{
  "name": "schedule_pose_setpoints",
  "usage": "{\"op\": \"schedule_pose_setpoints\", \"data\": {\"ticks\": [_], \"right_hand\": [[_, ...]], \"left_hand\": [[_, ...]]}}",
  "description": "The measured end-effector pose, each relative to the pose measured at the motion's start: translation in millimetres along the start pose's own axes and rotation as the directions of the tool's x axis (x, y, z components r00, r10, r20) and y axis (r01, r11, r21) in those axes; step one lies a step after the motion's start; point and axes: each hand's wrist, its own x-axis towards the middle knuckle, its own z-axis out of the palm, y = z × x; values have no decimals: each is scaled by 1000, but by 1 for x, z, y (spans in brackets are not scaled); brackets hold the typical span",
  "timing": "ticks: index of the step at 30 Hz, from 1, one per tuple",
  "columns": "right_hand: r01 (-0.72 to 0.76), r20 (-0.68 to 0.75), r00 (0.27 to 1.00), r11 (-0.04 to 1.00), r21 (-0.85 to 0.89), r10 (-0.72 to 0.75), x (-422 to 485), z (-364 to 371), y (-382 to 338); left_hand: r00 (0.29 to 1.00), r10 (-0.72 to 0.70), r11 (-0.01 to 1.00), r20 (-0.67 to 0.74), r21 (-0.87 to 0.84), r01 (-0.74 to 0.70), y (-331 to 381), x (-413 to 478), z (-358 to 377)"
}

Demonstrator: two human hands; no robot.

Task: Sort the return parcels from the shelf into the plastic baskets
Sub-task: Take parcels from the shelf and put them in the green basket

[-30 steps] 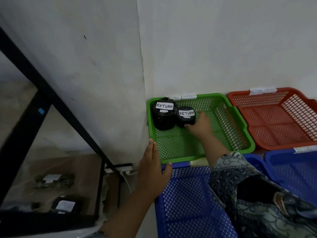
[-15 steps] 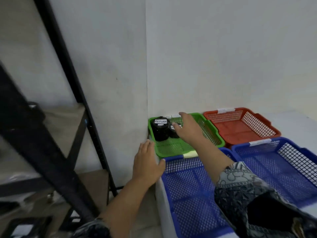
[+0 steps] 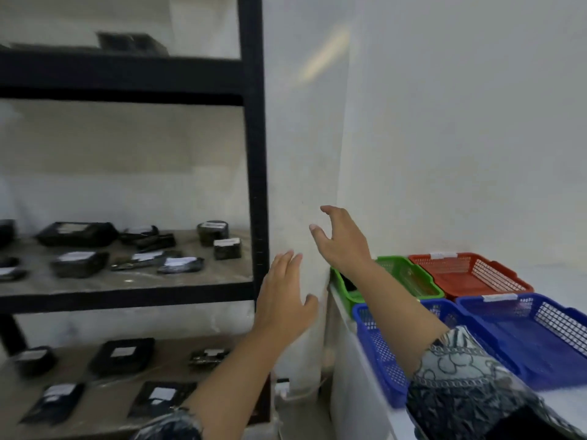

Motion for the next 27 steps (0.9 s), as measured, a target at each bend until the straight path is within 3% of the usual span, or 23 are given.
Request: {"op": "schedule_pose_setpoints", "data": {"ticks": [12, 27], "right_hand": [[288, -118, 953, 955, 78, -278, 25, -15, -176], [498, -255, 846, 865, 61, -469, 169, 18, -288]], "left_hand": [[965, 35, 974, -260, 226, 26, -24, 10, -181], [894, 109, 917, -435, 392, 78, -93, 140, -315]]}}
